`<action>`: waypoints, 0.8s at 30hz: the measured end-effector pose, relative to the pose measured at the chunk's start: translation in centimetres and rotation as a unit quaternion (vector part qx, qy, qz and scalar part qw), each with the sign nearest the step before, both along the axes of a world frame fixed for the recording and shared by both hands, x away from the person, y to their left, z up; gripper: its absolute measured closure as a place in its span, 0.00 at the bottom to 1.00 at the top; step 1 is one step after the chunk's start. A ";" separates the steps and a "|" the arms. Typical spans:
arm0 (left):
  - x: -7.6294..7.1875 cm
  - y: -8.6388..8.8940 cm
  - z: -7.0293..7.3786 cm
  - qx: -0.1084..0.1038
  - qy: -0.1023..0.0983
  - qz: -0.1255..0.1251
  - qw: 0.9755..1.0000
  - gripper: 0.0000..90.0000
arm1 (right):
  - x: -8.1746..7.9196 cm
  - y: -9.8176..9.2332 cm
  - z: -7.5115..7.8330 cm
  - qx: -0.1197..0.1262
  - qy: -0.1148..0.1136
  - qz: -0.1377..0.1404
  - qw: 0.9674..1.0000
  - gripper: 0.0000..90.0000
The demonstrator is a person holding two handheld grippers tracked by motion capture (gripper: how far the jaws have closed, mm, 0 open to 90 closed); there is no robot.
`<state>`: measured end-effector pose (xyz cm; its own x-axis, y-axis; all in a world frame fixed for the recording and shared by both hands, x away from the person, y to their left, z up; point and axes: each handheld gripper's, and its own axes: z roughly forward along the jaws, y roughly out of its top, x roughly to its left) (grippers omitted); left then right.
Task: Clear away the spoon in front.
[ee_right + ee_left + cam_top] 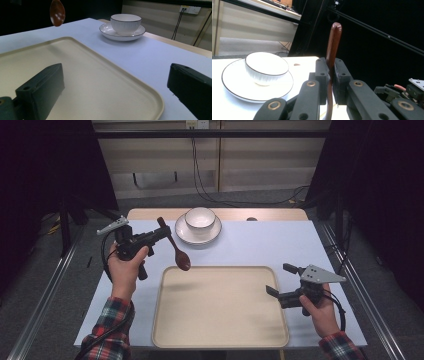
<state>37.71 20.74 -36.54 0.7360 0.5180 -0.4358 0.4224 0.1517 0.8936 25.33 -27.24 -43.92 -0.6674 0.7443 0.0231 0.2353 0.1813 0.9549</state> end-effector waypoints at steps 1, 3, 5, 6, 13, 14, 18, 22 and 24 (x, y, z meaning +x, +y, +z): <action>-0.1 0.0 0.0 -0.003 0.001 0.000 1.000 0.93 | 0.0 0.0 0.0 0.001 -0.001 0.002 1.000 0.01; -0.3 0.0 0.0 -0.003 0.002 0.002 1.000 0.93 | 0.0 0.0 0.0 -0.001 0.000 0.002 1.000 0.01; -0.5 0.1 0.0 -0.003 0.000 -0.004 1.000 0.93 | -0.1 0.1 0.0 -0.005 -0.001 -0.004 1.000 0.01; -0.6 0.1 0.0 -0.003 -0.001 -0.004 1.000 0.93 | 0.0 0.1 0.0 -0.004 -0.002 -0.002 1.000 0.01; -1.3 0.1 -0.2 0.001 0.001 -0.016 1.000 0.93 | 0.0 0.0 0.0 -0.004 0.000 0.002 1.000 0.01; -1.4 0.0 -0.2 -0.001 0.000 -0.019 1.000 0.93 | 0.0 0.0 0.0 -0.005 -0.002 0.001 1.000 0.01; -1.7 -0.2 -0.4 0.003 0.001 -0.026 1.000 0.93 | 0.0 0.1 -0.1 -0.006 -0.002 0.004 1.000 0.01; -2.0 -0.4 -0.6 0.004 0.003 -0.031 1.000 0.93 | 0.0 0.1 0.0 -0.008 -0.002 0.005 1.000 0.01; -2.1 -0.5 -0.7 -0.001 0.005 -0.033 0.999 0.93 | 0.0 0.1 -0.1 -0.008 -0.001 0.004 1.000 0.01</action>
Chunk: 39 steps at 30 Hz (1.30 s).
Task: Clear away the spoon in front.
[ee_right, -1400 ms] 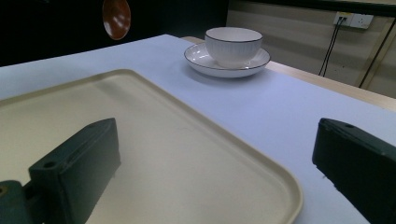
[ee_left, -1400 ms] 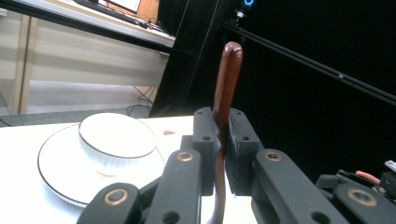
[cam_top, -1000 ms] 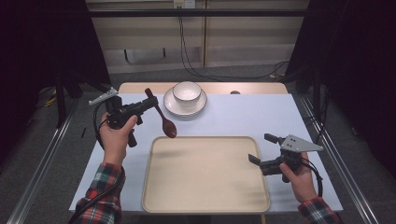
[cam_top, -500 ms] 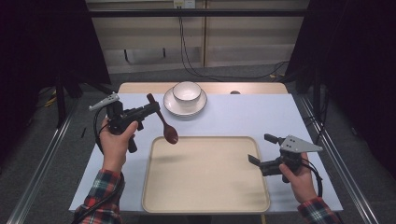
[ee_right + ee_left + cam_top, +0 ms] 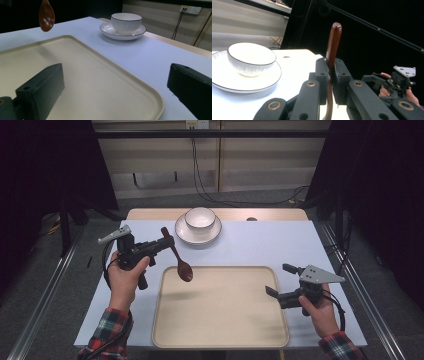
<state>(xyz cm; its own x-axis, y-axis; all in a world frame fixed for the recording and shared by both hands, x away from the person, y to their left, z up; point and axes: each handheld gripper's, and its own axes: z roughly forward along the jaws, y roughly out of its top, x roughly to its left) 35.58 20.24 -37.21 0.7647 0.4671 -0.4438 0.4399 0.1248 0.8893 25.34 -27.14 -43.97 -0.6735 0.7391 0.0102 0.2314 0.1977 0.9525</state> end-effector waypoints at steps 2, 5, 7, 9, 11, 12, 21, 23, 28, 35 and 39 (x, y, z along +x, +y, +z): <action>-0.2 -0.1 -0.1 0.000 0.000 -0.003 1.000 0.93 | 0.0 0.0 0.0 0.001 0.000 0.001 1.000 0.01; -0.4 -0.2 -0.4 0.002 0.001 -0.010 1.000 0.93 | 0.0 0.0 0.0 0.000 -0.001 0.002 1.000 0.01; -0.5 -0.3 -0.6 0.004 0.001 -0.010 1.000 0.93 | 0.0 0.0 0.0 -0.001 0.000 0.001 1.000 0.01; -0.6 -0.4 -1.0 0.007 0.002 -0.009 1.000 0.93 | 0.0 0.0 0.0 0.000 0.000 0.003 1.000 0.01; -0.7 -0.4 -1.2 0.007 0.004 -0.014 1.000 0.93 | 0.0 0.1 0.0 -0.001 0.001 0.001 1.000 0.01; -0.7 -0.4 -1.3 0.008 0.004 -0.012 1.000 0.93 | 0.0 0.1 0.0 -0.001 0.000 0.001 1.000 0.01; -1.2 -0.4 -2.0 0.012 0.008 -0.017 1.000 0.93 | 0.0 0.1 -0.1 0.000 0.000 0.005 1.000 0.01; -1.3 -0.4 -2.1 0.011 0.007 -0.021 1.000 0.93 | 0.0 0.1 -0.1 -0.002 0.002 0.004 1.000 0.01; -1.6 -0.7 -2.3 0.012 0.008 -0.027 1.000 0.93 | 0.0 0.1 -0.1 -0.003 0.001 0.003 1.000 0.01; -2.1 -0.8 -2.8 0.016 0.011 -0.034 0.999 0.93 | 0.0 0.2 -0.1 -0.005 0.000 0.007 1.000 0.01; -2.2 -0.7 -3.1 0.016 0.012 -0.036 0.999 0.93 | 0.0 0.2 -0.1 -0.007 0.002 0.005 1.000 0.01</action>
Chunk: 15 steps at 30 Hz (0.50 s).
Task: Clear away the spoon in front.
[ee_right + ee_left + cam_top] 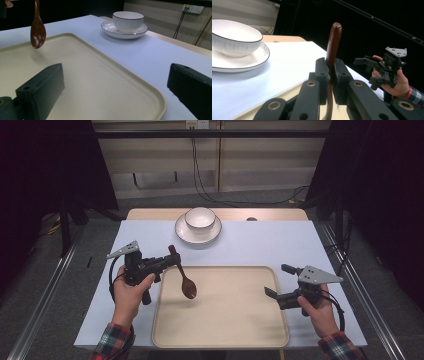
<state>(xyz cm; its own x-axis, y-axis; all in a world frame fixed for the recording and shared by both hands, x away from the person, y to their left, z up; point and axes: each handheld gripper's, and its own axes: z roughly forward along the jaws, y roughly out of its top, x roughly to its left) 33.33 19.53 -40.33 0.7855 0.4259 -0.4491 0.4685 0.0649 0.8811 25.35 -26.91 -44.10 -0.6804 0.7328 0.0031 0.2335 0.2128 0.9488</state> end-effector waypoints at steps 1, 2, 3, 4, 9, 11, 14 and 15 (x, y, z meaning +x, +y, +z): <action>0.0 0.1 -0.1 0.000 0.001 0.000 1.000 0.93 | 0.0 0.0 0.0 0.000 0.000 0.002 1.000 0.01; 0.0 0.1 -0.2 -0.001 0.003 0.000 1.000 0.93 | 0.0 0.0 0.0 0.002 0.001 0.002 1.000 0.01; -0.1 0.1 -0.3 -0.002 0.003 0.001 1.000 0.93 | 0.0 0.0 0.0 0.000 0.000 0.002 1.000 0.01; -0.1 0.1 -0.4 -0.002 0.005 0.000 1.000 0.93 | 0.0 0.0 0.0 0.000 0.000 0.003 1.000 0.01; -0.3 0.0 -0.6 0.003 0.005 -0.005 1.000 0.93 | 0.1 0.0 -0.1 -0.001 0.001 0.004 1.000 0.01; -0.4 0.0 -0.7 0.000 0.007 -0.006 1.000 0.93 | 0.1 0.1 -0.1 -0.001 0.000 0.003 1.000 0.01; -0.4 -0.1 -0.8 0.004 0.007 -0.011 1.000 0.93 | 0.1 0.0 -0.1 -0.002 0.000 0.004 1.000 0.01; -0.5 -0.1 -0.8 0.005 0.008 -0.010 1.000 0.93 | 0.1 0.1 -0.1 0.000 0.000 0.003 1.000 0.01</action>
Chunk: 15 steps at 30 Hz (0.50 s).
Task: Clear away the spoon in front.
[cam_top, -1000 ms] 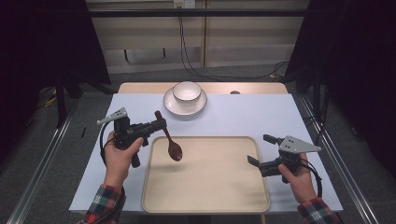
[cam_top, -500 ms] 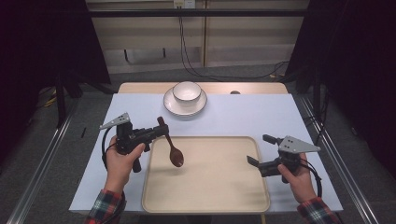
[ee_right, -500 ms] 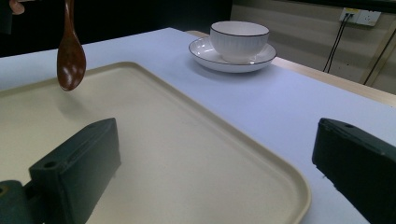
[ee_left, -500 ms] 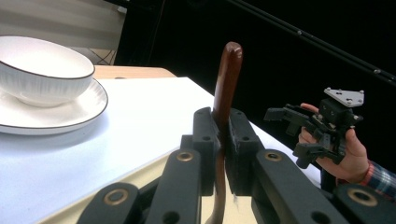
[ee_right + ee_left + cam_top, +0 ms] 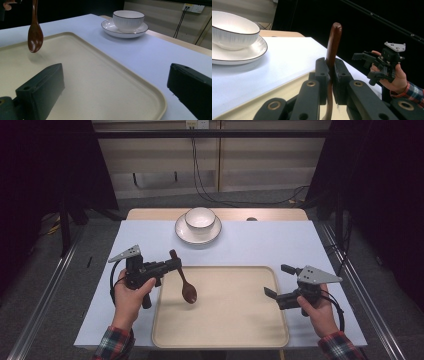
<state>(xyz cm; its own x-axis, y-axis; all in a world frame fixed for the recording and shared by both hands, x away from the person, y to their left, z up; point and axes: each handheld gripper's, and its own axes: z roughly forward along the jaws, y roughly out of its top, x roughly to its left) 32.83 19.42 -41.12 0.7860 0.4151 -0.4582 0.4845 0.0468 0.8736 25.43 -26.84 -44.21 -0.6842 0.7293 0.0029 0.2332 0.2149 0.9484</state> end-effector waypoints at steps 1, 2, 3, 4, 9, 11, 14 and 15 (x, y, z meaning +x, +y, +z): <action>0.0 0.0 0.0 0.000 0.000 -0.003 1.000 0.93 | 0.0 0.0 0.0 0.000 0.000 0.000 1.000 0.01; -0.1 0.0 -0.1 -0.003 0.002 -0.003 1.000 0.93 | 0.0 0.0 0.0 0.000 -0.001 0.000 1.000 0.01; -0.1 0.0 -0.1 0.002 0.000 -0.003 1.000 0.93 | 0.0 0.0 0.0 0.001 -0.001 0.001 1.000 0.01; -0.2 -0.1 -0.2 0.002 0.002 -0.006 1.000 0.93 | 0.0 0.0 0.0 0.000 0.000 0.000 1.000 0.01; -0.4 -0.3 -0.4 0.005 0.005 -0.009 1.000 0.93 | 0.0 0.1 0.0 -0.003 0.002 0.000 1.000 0.01; -0.4 -0.3 -0.5 0.004 0.007 -0.011 1.000 0.93 | 0.0 0.1 -0.1 -0.001 0.003 0.003 1.000 0.01; -0.5 -0.3 -0.5 0.005 0.007 -0.013 1.000 0.93 | 0.1 0.1 -0.1 -0.004 0.001 0.003 1.000 0.01; -0.6 -0.3 -0.5 0.004 0.007 -0.014 1.000 0.93 | 0.1 0.2 -0.1 -0.002 0.001 0.002 1.000 0.01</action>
